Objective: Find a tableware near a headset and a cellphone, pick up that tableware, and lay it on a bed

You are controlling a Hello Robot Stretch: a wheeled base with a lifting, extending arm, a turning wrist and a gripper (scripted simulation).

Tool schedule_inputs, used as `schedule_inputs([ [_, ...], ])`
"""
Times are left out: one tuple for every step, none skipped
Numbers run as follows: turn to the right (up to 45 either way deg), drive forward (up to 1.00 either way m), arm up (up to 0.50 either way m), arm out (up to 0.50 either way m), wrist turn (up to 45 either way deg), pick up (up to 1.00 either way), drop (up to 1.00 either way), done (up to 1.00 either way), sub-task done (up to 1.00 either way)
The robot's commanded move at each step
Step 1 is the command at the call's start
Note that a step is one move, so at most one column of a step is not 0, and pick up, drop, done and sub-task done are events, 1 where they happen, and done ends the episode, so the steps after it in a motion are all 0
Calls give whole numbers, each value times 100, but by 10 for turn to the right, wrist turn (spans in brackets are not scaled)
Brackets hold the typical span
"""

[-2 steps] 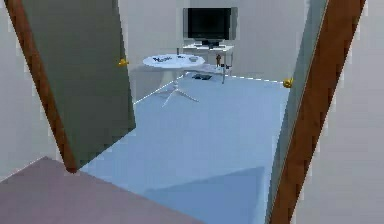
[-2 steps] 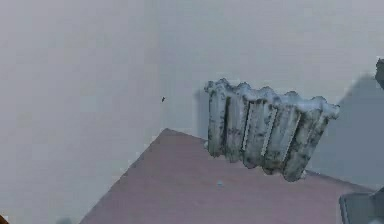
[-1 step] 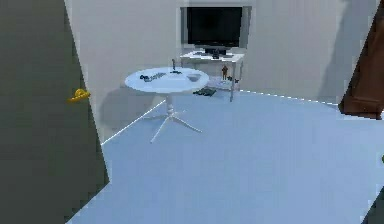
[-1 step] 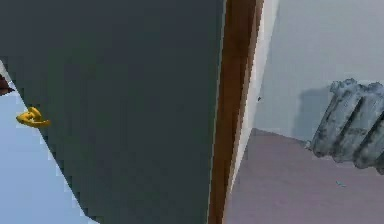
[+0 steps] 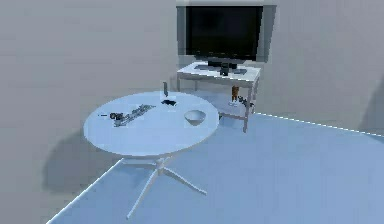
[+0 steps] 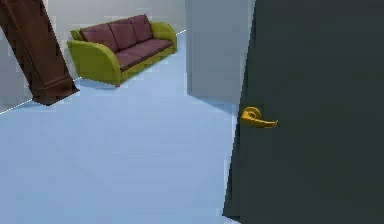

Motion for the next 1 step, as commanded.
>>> schedule_inputs([
  [-60,0,0,0,0,0,0,0,0],
])
